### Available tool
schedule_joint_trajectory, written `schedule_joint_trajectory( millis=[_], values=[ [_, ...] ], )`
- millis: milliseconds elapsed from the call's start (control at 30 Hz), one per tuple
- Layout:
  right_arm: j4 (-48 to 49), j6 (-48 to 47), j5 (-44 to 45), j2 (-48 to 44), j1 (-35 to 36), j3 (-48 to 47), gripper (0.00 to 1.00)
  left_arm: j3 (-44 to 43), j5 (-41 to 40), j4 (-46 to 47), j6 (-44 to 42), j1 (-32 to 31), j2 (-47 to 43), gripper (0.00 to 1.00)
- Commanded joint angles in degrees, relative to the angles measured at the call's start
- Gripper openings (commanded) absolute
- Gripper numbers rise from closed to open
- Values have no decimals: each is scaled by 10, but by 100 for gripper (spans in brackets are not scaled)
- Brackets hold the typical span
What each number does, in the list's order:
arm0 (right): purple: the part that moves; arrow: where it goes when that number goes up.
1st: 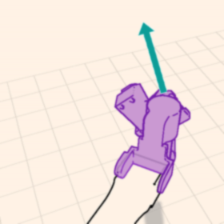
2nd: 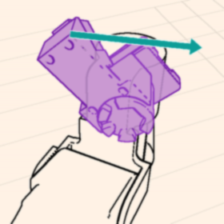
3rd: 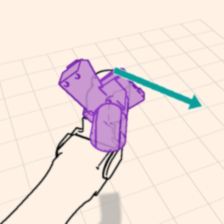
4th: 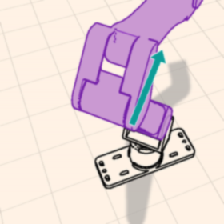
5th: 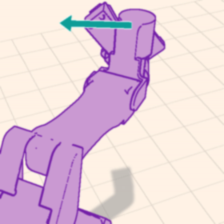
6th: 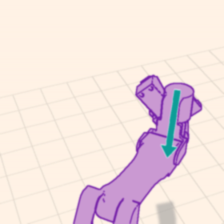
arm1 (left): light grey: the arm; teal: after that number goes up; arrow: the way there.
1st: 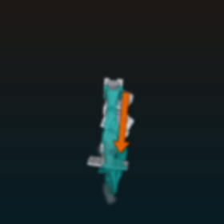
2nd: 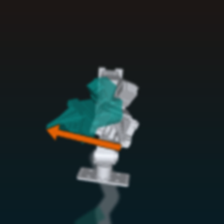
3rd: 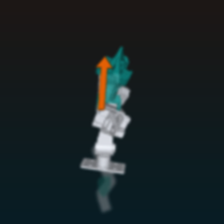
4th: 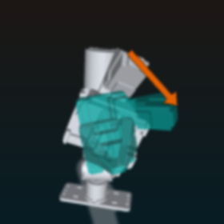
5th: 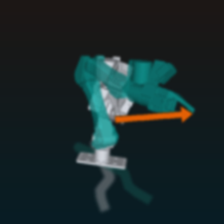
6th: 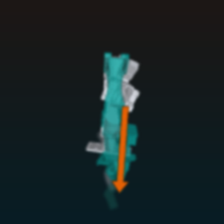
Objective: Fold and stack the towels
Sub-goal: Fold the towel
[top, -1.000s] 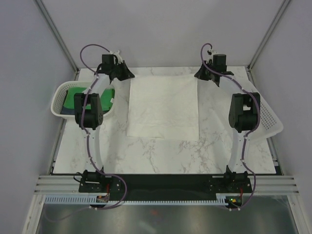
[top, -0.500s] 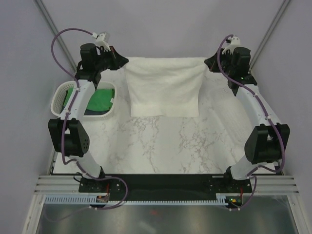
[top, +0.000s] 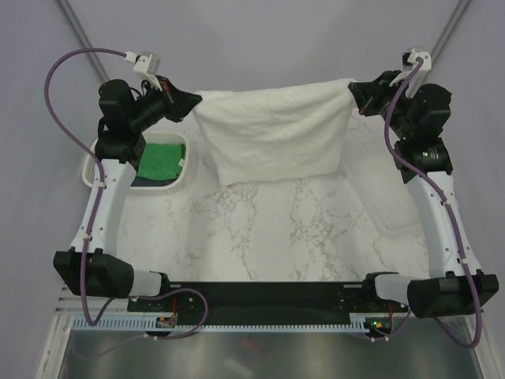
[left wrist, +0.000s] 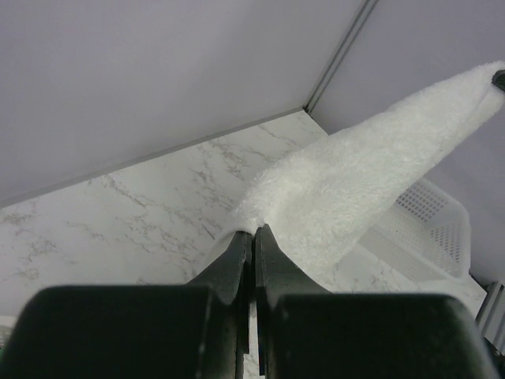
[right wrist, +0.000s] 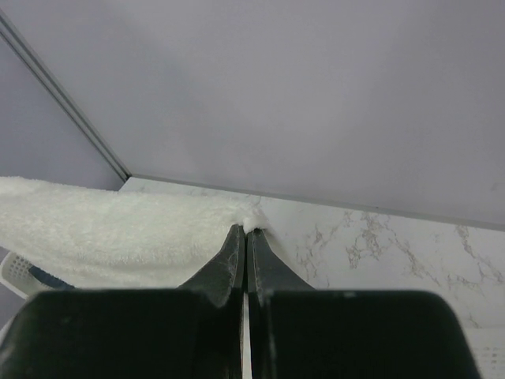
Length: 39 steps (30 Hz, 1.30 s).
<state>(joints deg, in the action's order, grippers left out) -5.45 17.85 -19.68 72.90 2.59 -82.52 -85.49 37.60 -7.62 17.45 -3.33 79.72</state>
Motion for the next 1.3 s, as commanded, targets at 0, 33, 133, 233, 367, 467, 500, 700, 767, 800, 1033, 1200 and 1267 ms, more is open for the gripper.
schedule_joint_trajectory(
  millis=[0, 33, 133, 233, 367, 467, 500, 700, 767, 800, 1033, 1200, 1267],
  values=[
    [5, 0, -2, -76, -4, 13, 0, 11, 28, 3, -8, 3, -64, 2],
    [3, -2, -6, -89, -3, 17, 0, 14, 30, -1, -5, 3, -75, 2],
    [-3, -7, 5, -149, -4, 47, 0, 33, 46, -14, -1, 3, -126, 2],
    [-10, -4, 12, -202, -4, 70, 0, 48, 68, -19, 14, 3, -175, 2],
    [-33, 7, -18, -242, -4, 69, 0, 59, 70, -26, 15, 3, -235, 2],
    [-61, 15, -26, -279, -3, 69, 0, 62, 70, -26, 15, 3, -282, 2],
    [-65, 15, -26, -284, -3, 70, 0, 62, 70, -26, 15, 3, -282, 2],
    [-56, 27, -30, -270, -4, 91, 0, 52, -8, -167, -1, 3, -283, 2],
    [-42, 24, -22, -253, -4, 106, 0, 66, -8, -167, -1, 3, -251, 2],
    [-32, 24, -24, -234, -3, 125, 0, 70, -8, -167, -1, 3, -237, 2],
    [200, 97, -62, -94, 0, 264, 0, 107, -8, -167, -1, 3, -85, 2],
    [334, 118, -57, 111, 3, 249, 0, 88, -8, -167, -1, 3, 107, 2],
    [372, 124, -62, 175, 3, 209, 0, 44, -24, -1, -51, 3, 164, 2]
  ],
)
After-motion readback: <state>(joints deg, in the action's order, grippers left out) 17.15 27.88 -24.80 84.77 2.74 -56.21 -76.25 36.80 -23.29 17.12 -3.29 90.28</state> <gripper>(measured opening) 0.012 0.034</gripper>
